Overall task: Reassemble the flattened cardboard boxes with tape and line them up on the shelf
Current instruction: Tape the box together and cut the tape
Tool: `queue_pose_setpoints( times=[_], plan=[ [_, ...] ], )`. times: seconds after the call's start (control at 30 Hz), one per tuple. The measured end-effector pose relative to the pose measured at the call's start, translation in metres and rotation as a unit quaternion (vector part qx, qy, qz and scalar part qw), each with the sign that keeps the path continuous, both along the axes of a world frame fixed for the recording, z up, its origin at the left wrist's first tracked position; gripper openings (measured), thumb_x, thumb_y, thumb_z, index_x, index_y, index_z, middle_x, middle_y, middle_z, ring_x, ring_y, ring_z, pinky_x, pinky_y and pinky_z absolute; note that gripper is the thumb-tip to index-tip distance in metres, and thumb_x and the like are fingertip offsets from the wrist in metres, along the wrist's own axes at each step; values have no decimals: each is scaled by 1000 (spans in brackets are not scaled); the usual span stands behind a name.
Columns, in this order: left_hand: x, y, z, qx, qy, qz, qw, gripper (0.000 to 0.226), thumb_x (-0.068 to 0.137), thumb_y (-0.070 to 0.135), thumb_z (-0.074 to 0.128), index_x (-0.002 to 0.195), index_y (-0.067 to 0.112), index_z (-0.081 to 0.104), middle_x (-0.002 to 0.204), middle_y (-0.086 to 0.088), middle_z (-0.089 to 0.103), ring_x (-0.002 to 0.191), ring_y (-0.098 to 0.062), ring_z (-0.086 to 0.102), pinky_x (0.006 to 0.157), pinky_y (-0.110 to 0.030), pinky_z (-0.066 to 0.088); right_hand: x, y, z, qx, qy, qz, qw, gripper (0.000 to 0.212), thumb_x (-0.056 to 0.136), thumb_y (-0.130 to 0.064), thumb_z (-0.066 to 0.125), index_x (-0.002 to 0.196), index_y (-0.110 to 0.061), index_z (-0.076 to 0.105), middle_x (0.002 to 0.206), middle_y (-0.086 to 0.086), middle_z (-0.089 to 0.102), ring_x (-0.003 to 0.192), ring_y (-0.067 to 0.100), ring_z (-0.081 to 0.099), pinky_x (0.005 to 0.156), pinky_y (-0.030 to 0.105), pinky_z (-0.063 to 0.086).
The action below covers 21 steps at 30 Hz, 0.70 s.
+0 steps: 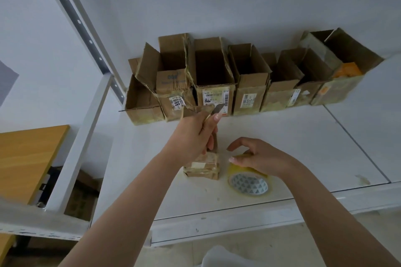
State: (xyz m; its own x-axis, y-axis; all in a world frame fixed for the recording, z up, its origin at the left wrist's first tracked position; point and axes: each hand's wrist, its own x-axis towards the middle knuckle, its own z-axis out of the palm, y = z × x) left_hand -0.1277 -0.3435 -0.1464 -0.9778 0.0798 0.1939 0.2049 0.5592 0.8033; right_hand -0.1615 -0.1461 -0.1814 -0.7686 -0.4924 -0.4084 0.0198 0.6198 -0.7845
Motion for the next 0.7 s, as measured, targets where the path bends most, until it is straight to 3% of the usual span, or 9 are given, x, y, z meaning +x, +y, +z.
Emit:
queue_pose_setpoints(
  times=[0.17, 0.27, 0.37, 0.53, 0.63, 0.7],
  plan=[
    [3, -6, 8, -3, -32, -28, 999, 37, 102, 43, 32, 86, 14, 49, 56, 5, 64, 42, -9, 54, 48, -16, 42, 3, 8, 2, -55, 42, -42, 997, 4, 88, -34, 70, 90, -30, 70, 83, -3, 66, 76, 10, 63, 66, 19, 48],
    [6, -9, 19, -18, -60, -67, 996, 32, 104, 33, 36, 80, 20, 52, 61, 7, 65, 50, -6, 56, 53, -13, 43, 4, 19, 4, -90, 61, -89, 990, 11, 90, -30, 68, 82, -28, 76, 85, -3, 72, 86, 16, 66, 78, 28, 50],
    [4, -7, 34, -99, -124, -98, 982, 39, 104, 32, 41, 74, 17, 62, 67, 8, 65, 60, -4, 56, 61, -15, 42, 7, 21, 7, -95, 68, -105, 988, 14, 89, -32, 69, 77, -33, 77, 85, -7, 72, 87, 11, 65, 74, 24, 49],
    [-3, 12, 61, -320, -232, -169, 903, 47, 104, 35, 38, 74, 14, 68, 90, -6, 65, 85, -15, 60, 75, -24, 43, 11, 21, 11, -77, 101, -125, 984, 16, 87, -34, 71, 72, -35, 74, 86, -10, 69, 86, 8, 63, 67, 21, 43],
    [-11, 28, 68, -407, -269, -165, 857, 46, 103, 33, 42, 69, 15, 67, 66, 3, 59, 68, -13, 56, 66, -26, 43, 15, 21, 16, -54, 135, -126, 981, 16, 86, -36, 71, 70, -38, 70, 85, -14, 68, 84, 4, 61, 69, 23, 45],
    [-16, 39, 67, -462, -276, -155, 829, 43, 102, 31, 44, 70, 14, 66, 63, 6, 55, 64, -11, 53, 70, -26, 44, 18, 21, 19, -39, 163, -122, 978, 14, 85, -39, 71, 71, -38, 70, 83, -16, 67, 82, 3, 61, 72, 25, 49]
  ],
)
